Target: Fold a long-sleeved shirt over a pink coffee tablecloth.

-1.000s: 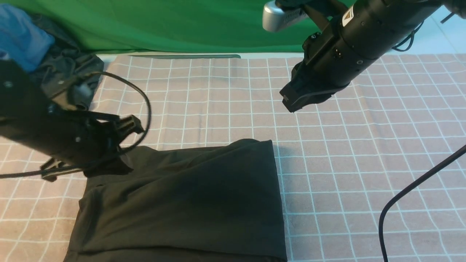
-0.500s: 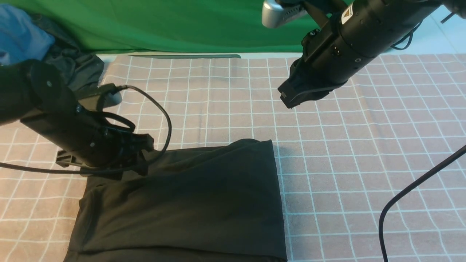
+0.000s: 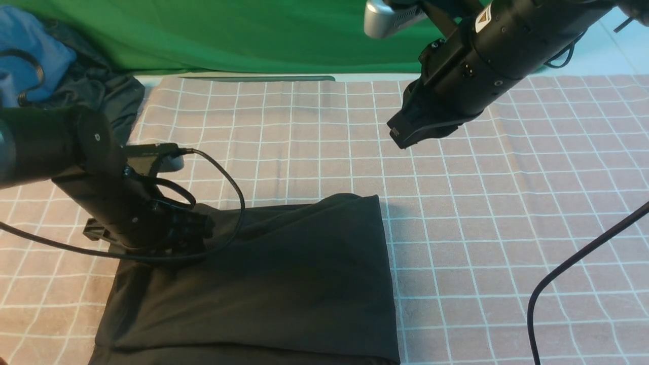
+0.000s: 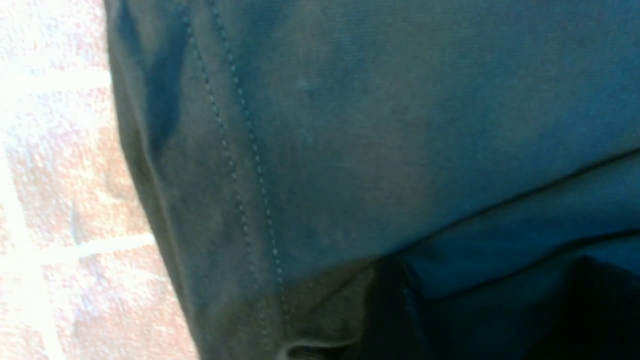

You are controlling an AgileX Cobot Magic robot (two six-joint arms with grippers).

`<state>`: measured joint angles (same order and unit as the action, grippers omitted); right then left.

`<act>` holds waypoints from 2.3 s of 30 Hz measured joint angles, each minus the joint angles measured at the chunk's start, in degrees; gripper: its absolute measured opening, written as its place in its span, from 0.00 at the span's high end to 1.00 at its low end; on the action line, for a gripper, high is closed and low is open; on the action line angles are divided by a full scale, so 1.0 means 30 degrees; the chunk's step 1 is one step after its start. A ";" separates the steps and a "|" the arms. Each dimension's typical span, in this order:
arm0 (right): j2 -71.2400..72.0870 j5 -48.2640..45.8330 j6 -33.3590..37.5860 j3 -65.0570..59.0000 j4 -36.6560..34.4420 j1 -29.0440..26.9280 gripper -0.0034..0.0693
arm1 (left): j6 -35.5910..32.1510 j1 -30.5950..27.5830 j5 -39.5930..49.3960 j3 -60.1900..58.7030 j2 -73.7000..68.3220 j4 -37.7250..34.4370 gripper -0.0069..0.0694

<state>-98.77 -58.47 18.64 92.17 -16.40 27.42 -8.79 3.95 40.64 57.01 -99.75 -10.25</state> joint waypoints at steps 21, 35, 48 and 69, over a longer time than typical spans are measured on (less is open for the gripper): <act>0.0000 0.0691 0.0359 0.0000 0.0000 0.0000 0.90 | 0.0488 0.0000 0.0669 0.0035 0.3097 0.1969 0.87; 0.0000 0.0735 0.0359 0.0000 -0.0009 0.0000 0.90 | 0.1636 0.0000 -0.1220 0.0035 0.2395 0.2996 0.85; 0.0000 0.0349 0.0359 0.0000 -0.0059 0.0000 0.90 | 0.4885 0.0223 0.2430 0.0790 0.4356 0.1401 0.60; -0.0723 -0.0521 -0.2158 0.0000 0.0685 -0.0021 0.81 | 0.8673 0.0944 0.2565 -0.4835 0.5743 0.2036 0.89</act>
<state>-100.94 -60.03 12.17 92.17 -14.35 27.35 17.22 6.79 48.33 42.51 -82.53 -4.14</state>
